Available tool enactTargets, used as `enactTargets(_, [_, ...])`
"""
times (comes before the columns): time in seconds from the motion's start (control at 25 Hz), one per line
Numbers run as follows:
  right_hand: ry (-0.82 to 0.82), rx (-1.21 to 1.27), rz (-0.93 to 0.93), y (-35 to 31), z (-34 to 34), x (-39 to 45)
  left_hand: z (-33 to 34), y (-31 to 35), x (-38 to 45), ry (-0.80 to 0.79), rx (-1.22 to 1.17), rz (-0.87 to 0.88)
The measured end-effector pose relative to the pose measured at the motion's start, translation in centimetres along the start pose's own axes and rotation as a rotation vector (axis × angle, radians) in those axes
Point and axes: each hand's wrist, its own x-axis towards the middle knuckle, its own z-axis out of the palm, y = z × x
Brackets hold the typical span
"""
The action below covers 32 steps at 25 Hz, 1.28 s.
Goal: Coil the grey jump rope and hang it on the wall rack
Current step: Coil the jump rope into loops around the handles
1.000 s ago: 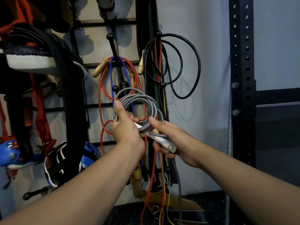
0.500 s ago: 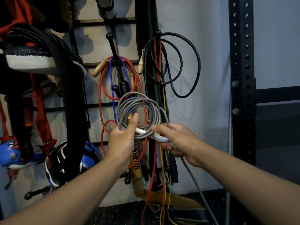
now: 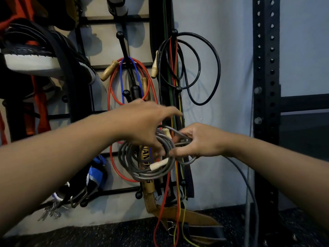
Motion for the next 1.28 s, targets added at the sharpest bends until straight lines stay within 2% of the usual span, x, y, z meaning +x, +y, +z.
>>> enactTargets(0.08, [-0.009,-0.042,-0.021,-0.7,-0.5,0.4,-0.6,0.4,1.8,-0.289,-0.358,-0.021])
enactTargets(0.12, [-0.008,-0.060,-0.027,-0.9,-0.9,0.4,-0.3,0.2,2.3,-0.373,-0.551,-0.039])
enactTargets(0.2, [-0.013,-0.089,-0.030,-1.0,-1.2,0.4,0.6,-0.4,2.6,-0.405,-0.705,-0.069])
enactTargets(0.36, [0.048,0.009,0.057,-0.7,-1.6,0.1,2.7,-0.8,1.8,-0.327,-0.795,-0.136])
enactTargets(0.56, [0.177,0.506,0.097,1.5,-2.5,-0.8,5.4,-1.0,0.8,-0.077,-0.983,-0.162])
enactTargets(0.68, [0.244,0.524,0.143,2.7,-2.8,-1.3,7.5,-1.3,0.0,0.116,-1.150,-0.205])
enactTargets(0.84, [0.267,0.550,0.099,3.3,-1.8,-1.1,9.2,0.0,0.4,0.425,-1.716,-0.321])
enactTargets(0.92, [0.249,0.541,0.063,3.0,-0.4,-0.6,9.1,1.3,1.2,0.570,-1.877,-0.342])
enactTargets(1.12, [0.342,0.563,0.040,1.4,2.2,0.3,8.2,3.9,2.7,0.821,-1.999,-0.504])
enactTargets(1.28, [0.403,0.583,-0.039,0.8,2.4,0.4,8.5,4.0,2.5,0.867,-1.764,-0.528])
